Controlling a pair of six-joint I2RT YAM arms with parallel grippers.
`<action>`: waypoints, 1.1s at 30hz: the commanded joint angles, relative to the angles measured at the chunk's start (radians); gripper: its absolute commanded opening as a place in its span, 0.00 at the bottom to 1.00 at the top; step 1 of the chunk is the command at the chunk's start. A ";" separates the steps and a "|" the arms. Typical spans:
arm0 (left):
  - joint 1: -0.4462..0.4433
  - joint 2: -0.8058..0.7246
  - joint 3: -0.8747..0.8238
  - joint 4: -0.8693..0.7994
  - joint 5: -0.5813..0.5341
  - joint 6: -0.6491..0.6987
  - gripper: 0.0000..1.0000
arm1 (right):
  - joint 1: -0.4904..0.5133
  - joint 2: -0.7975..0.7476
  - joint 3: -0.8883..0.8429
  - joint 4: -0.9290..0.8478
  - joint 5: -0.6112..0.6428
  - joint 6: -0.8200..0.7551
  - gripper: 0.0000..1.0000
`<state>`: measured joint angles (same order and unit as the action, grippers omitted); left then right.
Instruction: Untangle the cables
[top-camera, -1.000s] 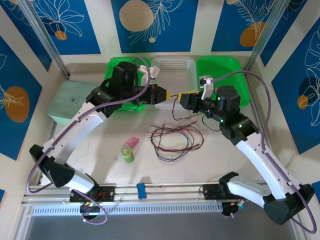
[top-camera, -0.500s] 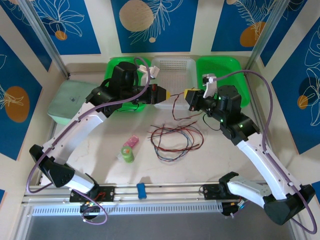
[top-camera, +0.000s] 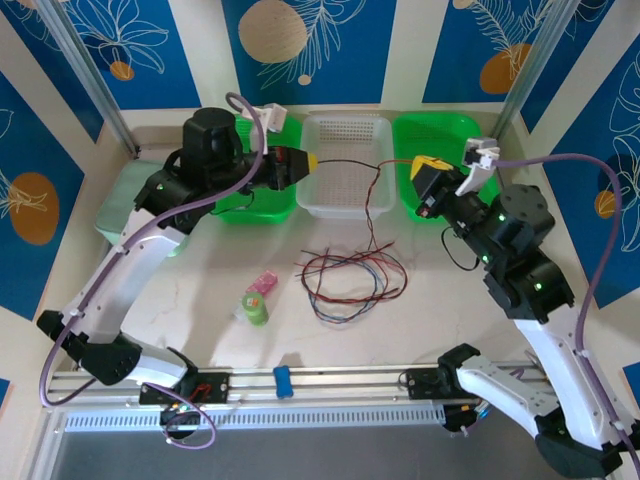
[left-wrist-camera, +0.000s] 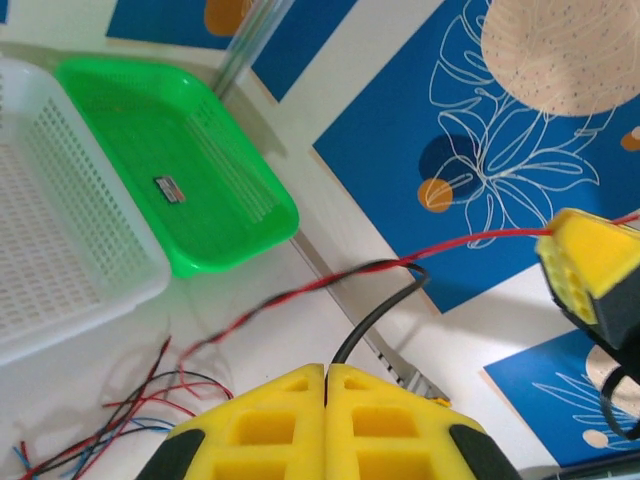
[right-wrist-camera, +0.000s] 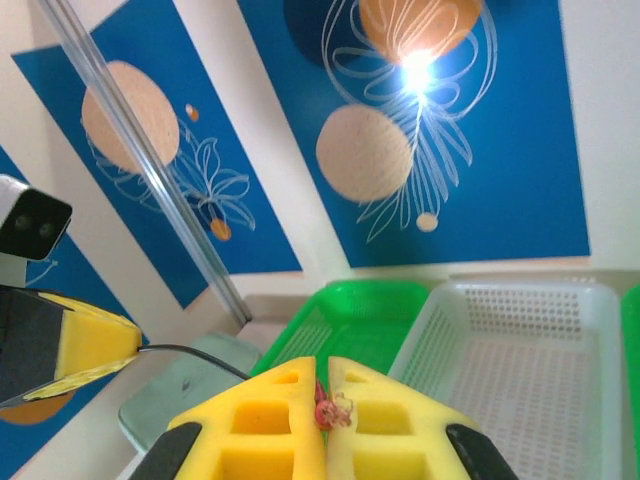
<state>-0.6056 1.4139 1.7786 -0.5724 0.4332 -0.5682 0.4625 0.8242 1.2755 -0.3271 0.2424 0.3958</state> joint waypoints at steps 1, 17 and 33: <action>0.060 -0.038 0.039 -0.047 -0.001 0.033 0.00 | -0.007 -0.025 0.060 -0.002 0.102 -0.067 0.00; 0.355 -0.119 0.036 -0.143 0.053 0.066 0.00 | -0.110 0.007 0.202 0.097 0.364 -0.215 0.00; 0.688 -0.165 -0.127 -0.107 0.171 0.024 0.00 | -0.501 0.080 0.283 0.054 0.252 -0.165 0.00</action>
<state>0.0479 1.2743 1.6817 -0.7151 0.5621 -0.5224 0.0132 0.8993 1.5291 -0.2935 0.5251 0.1959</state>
